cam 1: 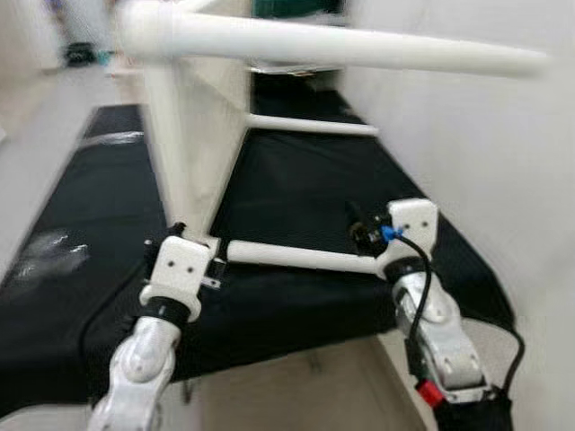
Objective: Building children table
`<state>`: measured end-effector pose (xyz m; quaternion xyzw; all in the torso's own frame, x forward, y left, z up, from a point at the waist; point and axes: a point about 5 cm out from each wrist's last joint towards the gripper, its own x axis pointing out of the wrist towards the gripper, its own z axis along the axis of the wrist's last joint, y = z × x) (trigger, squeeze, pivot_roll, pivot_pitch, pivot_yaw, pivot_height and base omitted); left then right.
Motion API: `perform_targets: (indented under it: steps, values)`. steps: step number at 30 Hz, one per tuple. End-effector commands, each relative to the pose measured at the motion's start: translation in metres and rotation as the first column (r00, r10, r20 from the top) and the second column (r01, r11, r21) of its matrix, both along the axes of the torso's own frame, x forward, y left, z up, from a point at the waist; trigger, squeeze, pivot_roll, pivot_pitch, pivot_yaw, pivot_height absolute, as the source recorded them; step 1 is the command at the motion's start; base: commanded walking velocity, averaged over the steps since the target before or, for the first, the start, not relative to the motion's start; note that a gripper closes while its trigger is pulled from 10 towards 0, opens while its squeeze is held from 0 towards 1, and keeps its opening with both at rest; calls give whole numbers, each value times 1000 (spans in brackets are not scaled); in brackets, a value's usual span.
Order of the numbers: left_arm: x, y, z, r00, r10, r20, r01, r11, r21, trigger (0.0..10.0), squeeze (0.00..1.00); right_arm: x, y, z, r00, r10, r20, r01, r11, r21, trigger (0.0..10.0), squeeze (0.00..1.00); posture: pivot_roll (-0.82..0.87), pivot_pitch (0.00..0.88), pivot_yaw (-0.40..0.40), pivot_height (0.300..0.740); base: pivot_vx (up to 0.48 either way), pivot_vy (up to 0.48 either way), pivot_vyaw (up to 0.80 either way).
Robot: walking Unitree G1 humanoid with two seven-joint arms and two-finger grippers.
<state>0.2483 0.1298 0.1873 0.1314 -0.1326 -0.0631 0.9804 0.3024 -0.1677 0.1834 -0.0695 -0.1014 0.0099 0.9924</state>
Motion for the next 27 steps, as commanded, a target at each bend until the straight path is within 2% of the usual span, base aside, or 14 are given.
perform_targets:
  steps: [1,17,18,19,20,21,23,25,26,27]
  values:
    - [-1,2,-3,1000,7,-6,-6,1000,19,10000,0,1,1,3,1000,-9,17,9,1000,5,10000,0,64,44,-37,740,0,0,0]
    - [-2,4,-2,1000,13,-1,-13,1000,16,10000,0,2,3,11,999,-12,50,13,1000,-2,10000,0,62,49,-38,740,0,0,0]
    - [3,17,-6,997,73,-26,-74,997,-12,10000,0,-5,-12,33,971,-89,224,148,953,-264,10000,118,53,43,-33,740,0,0,0]
    - [3,17,-6,997,73,-26,-74,997,-12,10000,0,-5,-12,33,971,-89,224,148,953,-264,10000,118,53,43,-33,740,0,0,0]
    - [5,23,-7,995,98,-30,-99,995,-9,10000,0,-10,-14,44,947,-84,309,199,912,-359,10000,1000,49,42,-34,740,0,0,0]
    - [9,28,-8,993,113,-37,-114,994,-7,10000,0,-14,-13,53,924,-68,376,237,874,-425,10000,1000,45,40,-34,740,0,0,0]
    - [10,30,-9,992,117,-39,-118,993,-3,10000,0,-16,-12,57,913,-56,405,251,858,-448,10000,1000,43,40,-33,740,0,0,0]
    - [16,33,-12,991,125,-51,-126,992,-4,10000,0,-20,-9,68,865,-60,499,346,791,-504,10000,1000,43,36,-35,740,0,0,0]
    - [16,33,-12,991,125,-51,-126,992,-4,10000,0,-20,-9,68,865,-60,499,346,791,-504,10000,1000,43,36,-35,740,0,0,0]
    - [20,36,-13,990,127,-63,-129,991,-23,10000,0,-21,-7,74,838,-54,543,393,749,-532,10000,0,39,35,-31,740,0,0,0]
